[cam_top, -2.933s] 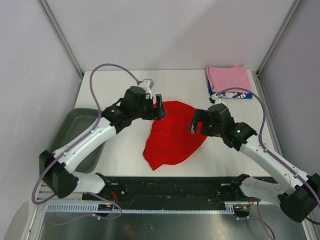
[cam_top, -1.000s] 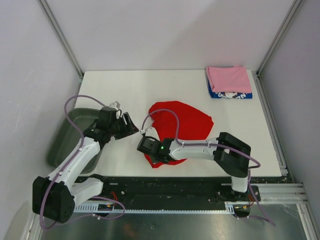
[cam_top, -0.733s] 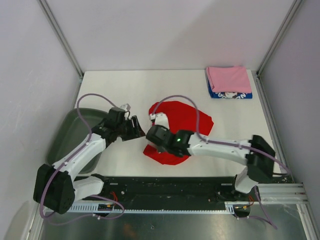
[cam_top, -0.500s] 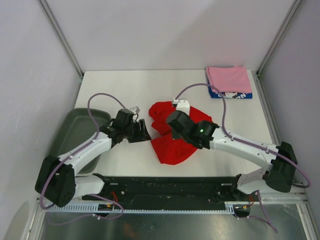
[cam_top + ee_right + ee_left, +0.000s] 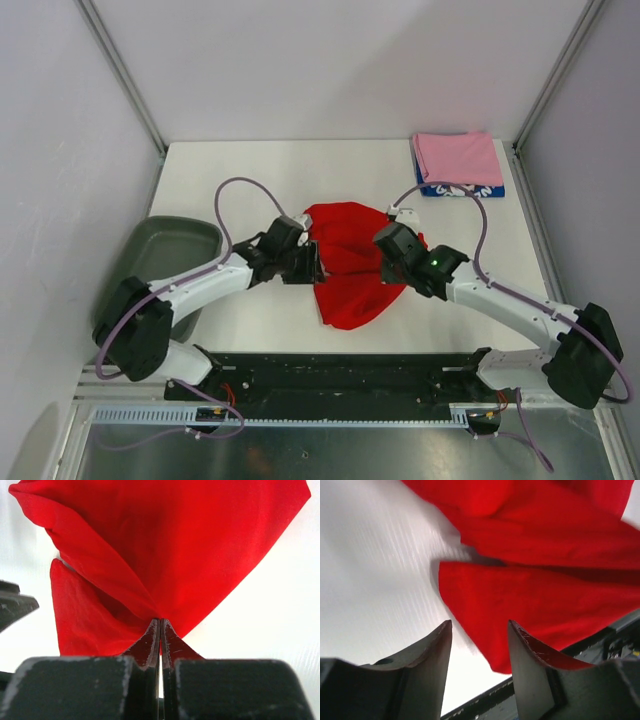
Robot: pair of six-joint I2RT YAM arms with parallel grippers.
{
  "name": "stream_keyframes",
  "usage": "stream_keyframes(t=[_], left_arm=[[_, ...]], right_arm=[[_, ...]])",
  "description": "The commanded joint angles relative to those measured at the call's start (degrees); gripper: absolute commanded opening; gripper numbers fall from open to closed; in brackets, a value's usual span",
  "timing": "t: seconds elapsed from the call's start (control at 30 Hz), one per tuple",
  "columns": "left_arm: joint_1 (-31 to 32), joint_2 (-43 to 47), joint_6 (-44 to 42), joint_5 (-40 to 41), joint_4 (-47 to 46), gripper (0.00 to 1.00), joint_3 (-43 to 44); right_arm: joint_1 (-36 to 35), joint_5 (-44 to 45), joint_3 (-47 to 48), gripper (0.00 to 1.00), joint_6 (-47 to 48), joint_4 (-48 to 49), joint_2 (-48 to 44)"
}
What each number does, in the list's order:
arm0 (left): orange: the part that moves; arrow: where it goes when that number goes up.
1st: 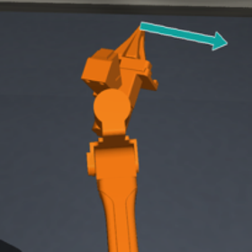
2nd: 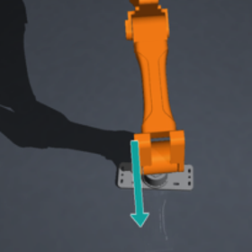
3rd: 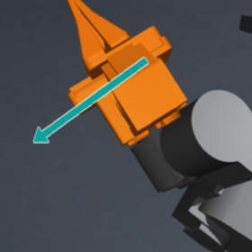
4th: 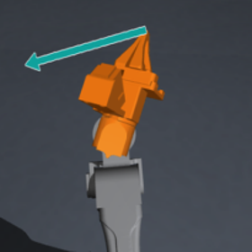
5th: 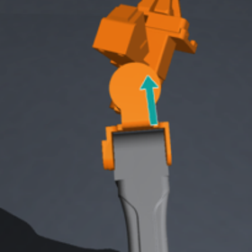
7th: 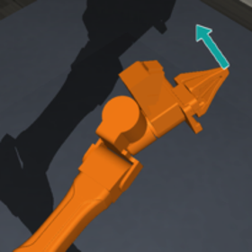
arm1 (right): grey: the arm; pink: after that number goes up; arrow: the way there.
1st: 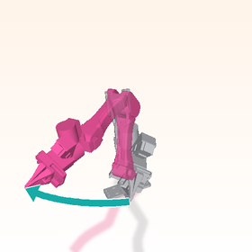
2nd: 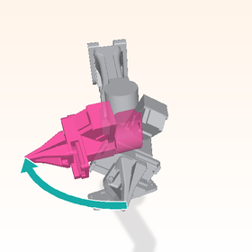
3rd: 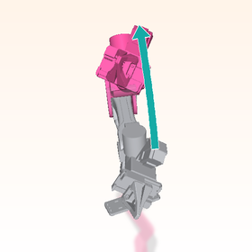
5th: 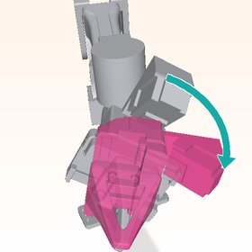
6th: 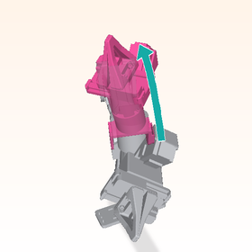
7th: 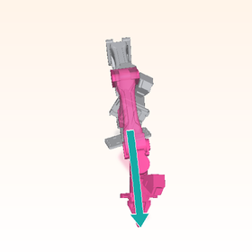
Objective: Fold and stack the t-shirts
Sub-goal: Flatten out the tshirt
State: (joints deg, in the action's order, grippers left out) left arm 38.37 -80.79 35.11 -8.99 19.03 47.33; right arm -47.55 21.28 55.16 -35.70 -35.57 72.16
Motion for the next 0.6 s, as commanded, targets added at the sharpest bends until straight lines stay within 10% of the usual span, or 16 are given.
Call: stream_keyframes(t=[0.0, 0.47, 0.57], left_arm=[[0.2, -2.4, 1.5, 5.1, -2.7, 0.52, 7.5], [0.6, -17.5, 1.7, 5.8, -2.7, 0.61, 16.1], [0.6, -19.0, 2.2, 6.7, -2.7, 0.50, 17.9]], right_arm=[[0.7, -1.7, -0.7, 0.00, 1.1, 1.6, -2.4], [4.3, -3.8, -0.8, 0.00, 2.9, 3.2, -2.8], [6.0, -6.6, -0.8, 0.00, 3.8, 5.8, -2.2]])
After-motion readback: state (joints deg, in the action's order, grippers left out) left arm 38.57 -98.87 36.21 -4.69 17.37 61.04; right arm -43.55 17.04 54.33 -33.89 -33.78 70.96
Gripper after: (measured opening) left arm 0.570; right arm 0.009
